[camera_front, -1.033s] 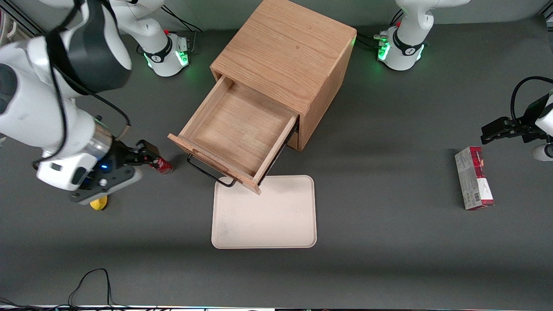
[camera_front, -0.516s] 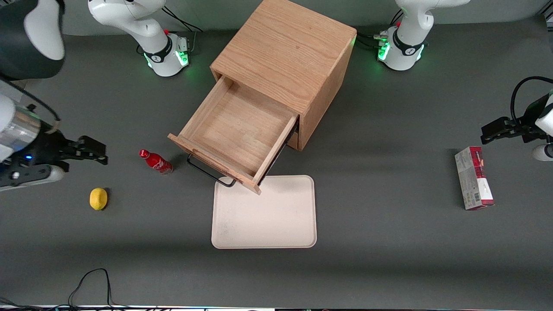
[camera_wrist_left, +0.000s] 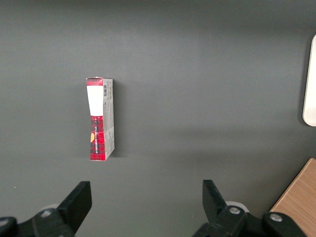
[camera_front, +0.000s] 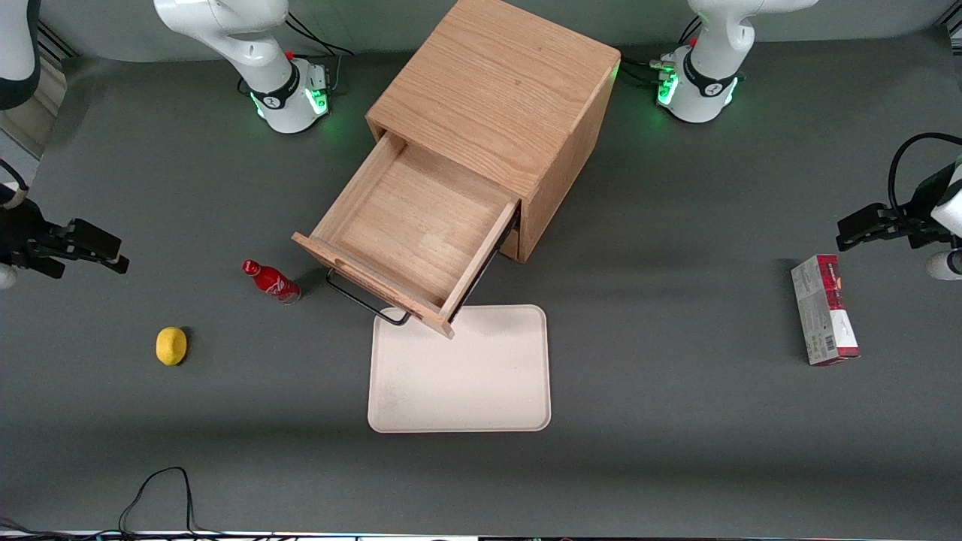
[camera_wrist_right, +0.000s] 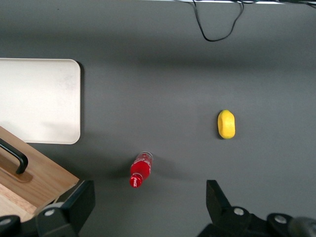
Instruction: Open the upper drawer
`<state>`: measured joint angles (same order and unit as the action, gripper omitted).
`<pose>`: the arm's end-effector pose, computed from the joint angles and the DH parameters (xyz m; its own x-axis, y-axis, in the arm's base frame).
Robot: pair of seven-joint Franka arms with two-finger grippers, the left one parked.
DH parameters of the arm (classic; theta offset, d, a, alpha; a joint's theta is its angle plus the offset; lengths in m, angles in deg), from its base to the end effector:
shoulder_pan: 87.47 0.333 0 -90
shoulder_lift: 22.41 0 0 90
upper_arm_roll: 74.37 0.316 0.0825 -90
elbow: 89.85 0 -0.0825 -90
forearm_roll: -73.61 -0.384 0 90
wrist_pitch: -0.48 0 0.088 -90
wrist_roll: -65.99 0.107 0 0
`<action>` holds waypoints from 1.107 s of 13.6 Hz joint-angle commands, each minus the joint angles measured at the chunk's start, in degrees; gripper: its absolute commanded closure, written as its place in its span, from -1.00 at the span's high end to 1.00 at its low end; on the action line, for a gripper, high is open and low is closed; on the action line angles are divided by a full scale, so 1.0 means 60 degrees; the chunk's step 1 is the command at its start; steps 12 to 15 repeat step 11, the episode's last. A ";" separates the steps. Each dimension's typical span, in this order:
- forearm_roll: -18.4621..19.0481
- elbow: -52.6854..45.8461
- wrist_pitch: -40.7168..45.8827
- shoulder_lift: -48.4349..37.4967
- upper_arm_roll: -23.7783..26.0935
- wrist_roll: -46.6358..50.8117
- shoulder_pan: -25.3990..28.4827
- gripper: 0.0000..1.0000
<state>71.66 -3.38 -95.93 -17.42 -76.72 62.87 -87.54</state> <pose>0.5922 -0.0206 0.6144 0.9961 0.0090 0.0878 0.0113 -0.9996 -0.0257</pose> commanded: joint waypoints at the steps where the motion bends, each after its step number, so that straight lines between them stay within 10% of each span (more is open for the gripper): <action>1: 0.0179 0.0705 -0.0264 -0.0523 0.0245 0.0270 -0.0281 1.00; 15: 0.0574 0.0442 0.0029 -0.0274 -0.0003 0.0358 0.0026 1.00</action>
